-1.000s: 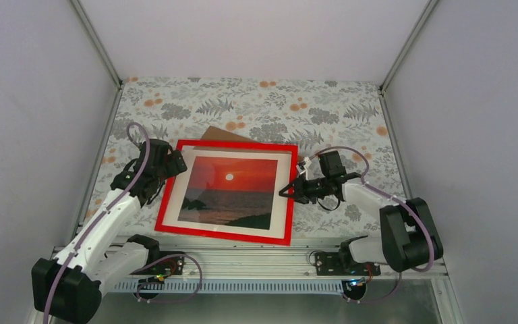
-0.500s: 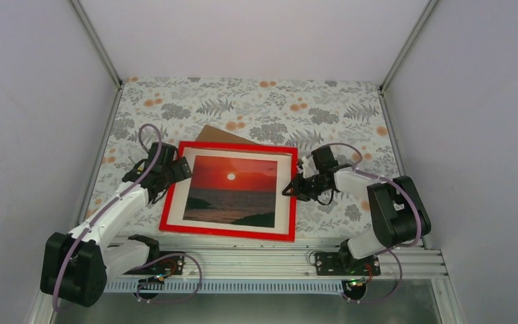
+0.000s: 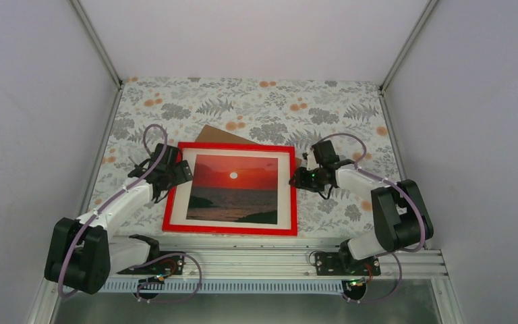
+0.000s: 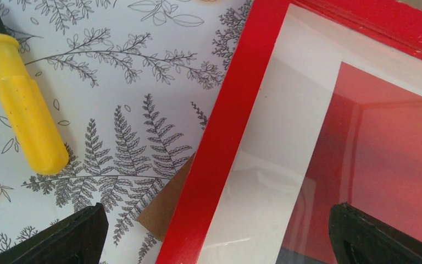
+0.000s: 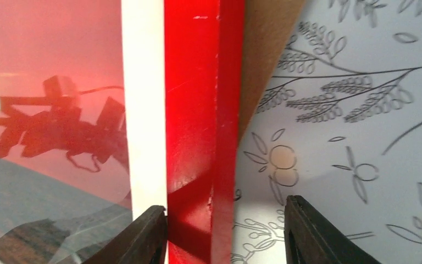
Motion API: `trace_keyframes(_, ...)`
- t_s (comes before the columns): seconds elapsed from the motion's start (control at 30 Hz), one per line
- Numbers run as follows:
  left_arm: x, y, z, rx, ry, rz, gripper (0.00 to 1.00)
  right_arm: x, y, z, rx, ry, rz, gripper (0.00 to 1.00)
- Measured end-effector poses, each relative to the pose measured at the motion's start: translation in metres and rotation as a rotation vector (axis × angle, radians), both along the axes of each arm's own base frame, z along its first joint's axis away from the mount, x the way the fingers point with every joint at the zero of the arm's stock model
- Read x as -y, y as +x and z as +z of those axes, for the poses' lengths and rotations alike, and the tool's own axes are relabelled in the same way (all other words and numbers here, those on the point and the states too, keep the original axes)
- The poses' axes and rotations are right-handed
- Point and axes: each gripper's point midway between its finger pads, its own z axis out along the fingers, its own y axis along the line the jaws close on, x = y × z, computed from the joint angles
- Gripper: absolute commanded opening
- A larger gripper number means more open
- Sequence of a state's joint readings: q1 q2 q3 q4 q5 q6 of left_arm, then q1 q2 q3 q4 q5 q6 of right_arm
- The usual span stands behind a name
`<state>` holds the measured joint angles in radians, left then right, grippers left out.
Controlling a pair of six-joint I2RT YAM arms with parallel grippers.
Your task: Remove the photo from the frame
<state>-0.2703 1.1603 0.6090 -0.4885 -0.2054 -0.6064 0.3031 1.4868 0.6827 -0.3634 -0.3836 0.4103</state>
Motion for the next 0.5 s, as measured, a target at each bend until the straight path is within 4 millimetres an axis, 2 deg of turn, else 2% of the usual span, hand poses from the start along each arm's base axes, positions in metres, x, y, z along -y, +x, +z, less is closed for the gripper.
trace_keyframes(0.27,-0.004,-0.009,-0.012,-0.045,0.008,0.019,0.98,-0.001,-0.004,-0.002,0.034,-0.133,0.014,0.5)
trace_keyframes(0.5,-0.006,-0.02,-0.029,-0.098,0.013,0.03,0.9,-0.014,-0.017,-0.005,0.05,-0.243,0.047,0.45)
